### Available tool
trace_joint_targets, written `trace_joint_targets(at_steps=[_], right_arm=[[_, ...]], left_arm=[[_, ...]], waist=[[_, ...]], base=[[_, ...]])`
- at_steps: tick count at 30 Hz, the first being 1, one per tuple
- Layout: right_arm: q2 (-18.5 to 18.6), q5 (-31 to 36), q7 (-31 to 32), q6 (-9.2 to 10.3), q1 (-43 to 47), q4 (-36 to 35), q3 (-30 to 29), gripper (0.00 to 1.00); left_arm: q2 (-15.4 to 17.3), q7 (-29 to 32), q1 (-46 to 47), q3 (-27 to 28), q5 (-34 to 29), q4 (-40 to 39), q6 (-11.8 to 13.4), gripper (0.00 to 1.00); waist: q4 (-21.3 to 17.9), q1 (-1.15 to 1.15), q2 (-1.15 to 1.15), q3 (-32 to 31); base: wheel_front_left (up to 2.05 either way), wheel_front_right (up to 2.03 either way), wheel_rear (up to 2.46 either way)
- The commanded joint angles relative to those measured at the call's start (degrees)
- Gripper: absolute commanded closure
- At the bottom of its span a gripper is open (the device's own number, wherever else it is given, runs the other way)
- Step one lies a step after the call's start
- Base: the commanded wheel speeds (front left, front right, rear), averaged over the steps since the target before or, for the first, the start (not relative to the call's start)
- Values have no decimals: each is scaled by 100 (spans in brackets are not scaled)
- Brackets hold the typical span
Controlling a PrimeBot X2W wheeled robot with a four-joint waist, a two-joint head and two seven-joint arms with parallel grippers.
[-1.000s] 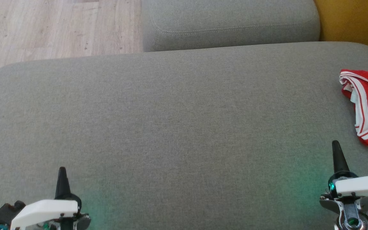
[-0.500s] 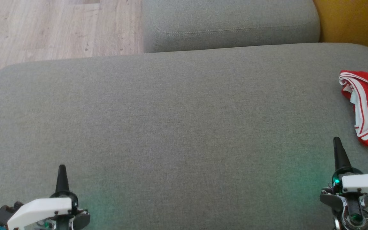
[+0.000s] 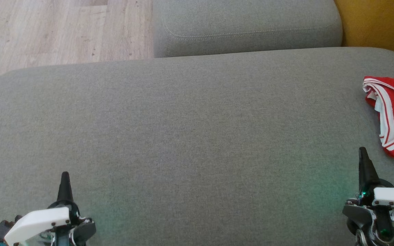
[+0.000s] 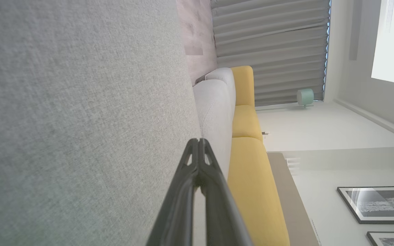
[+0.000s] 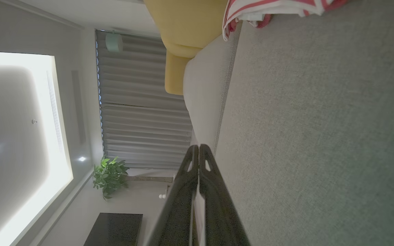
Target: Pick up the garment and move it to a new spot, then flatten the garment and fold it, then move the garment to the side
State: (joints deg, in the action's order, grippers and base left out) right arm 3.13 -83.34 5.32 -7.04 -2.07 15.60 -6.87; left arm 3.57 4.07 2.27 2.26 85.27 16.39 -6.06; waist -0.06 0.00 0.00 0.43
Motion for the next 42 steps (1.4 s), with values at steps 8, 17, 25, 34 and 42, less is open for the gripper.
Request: trace_joint_targets(at_steps=[8, 17, 25, 34, 42], right_arm=[[-13, -653, 95, -44, -392, -162, 46, 100], [-25, -882, 118, -45, -411, -157, 34, 100], [-25, -882, 117, -45, -411, -157, 34, 100], [-25, -882, 117, -45, -411, -157, 34, 100], [-25, -882, 117, -45, -411, -157, 34, 100]], left_arm=[[-41, 188, 371, 375, 506, -223, -113, 100], [-68, 247, 394, 433, 684, -232, -143, 100], [-68, 247, 394, 433, 684, -232, -143, 100], [-69, 247, 394, 433, 684, -232, -143, 100], [-69, 247, 393, 433, 684, -232, -143, 100]], waist=[[4, 0, 0, -18], [6, 0, 0, -25], [6, 0, 0, -25], [6, 0, 0, -25], [6, 0, 0, -25]], base=[[0, 0, 0], [0, 0, 0], [0, 0, 0], [0, 0, 0], [0, 0, 0]])
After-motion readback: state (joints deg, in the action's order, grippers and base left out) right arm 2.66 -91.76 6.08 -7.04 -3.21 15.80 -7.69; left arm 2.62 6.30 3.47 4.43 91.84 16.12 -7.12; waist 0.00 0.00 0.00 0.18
